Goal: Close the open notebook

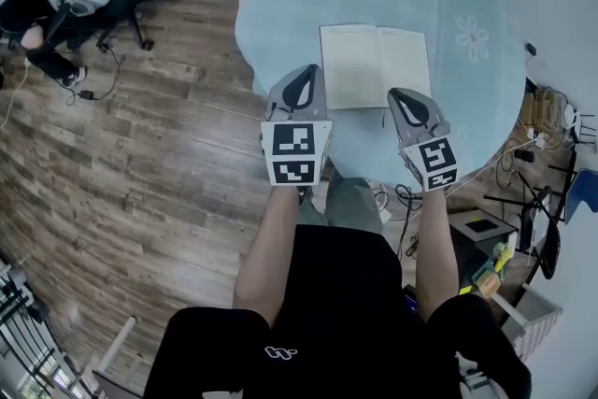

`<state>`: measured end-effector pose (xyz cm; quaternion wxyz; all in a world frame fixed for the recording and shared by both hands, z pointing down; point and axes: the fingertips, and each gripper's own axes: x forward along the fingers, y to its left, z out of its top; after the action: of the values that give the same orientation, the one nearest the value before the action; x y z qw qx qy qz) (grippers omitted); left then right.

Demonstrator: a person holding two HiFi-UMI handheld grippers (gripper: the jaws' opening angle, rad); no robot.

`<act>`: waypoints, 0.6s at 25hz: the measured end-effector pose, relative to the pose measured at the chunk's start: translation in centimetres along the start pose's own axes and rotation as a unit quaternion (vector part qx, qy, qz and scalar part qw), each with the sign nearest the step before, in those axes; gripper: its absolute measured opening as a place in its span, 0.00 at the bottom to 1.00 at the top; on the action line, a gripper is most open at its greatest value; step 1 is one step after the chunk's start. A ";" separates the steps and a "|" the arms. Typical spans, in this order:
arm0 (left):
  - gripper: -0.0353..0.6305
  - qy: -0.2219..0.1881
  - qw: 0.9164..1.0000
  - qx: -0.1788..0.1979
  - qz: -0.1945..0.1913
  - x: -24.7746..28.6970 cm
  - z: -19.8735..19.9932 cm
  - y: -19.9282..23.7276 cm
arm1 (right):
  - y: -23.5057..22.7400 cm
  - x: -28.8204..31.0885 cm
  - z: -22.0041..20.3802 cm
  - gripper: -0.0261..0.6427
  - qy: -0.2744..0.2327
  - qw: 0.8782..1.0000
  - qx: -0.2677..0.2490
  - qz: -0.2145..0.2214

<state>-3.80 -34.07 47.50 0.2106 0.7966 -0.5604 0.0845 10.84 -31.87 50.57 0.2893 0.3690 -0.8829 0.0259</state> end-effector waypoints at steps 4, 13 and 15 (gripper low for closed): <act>0.06 0.003 1.000 -0.027 0.002 0.6 -0.8 0.7 | 1.8 2.3 -3.4 0.21 0.076 0.991 -0.104 0.047; 0.06 0.024 0.999 -0.037 0.001 0.8 -3.2 1.1 | 4.2 5.0 -9.7 0.31 0.198 0.912 -0.356 0.050; 0.06 0.025 0.999 -0.039 0.004 0.6 -3.4 1.4 | 4.3 5.4 -10.1 0.30 0.205 0.902 -0.378 0.041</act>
<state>-4.52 -33.54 51.16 0.2552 0.7833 -0.5608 0.0831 9.88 -29.55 62.56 0.5800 0.1816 -0.7622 -0.2229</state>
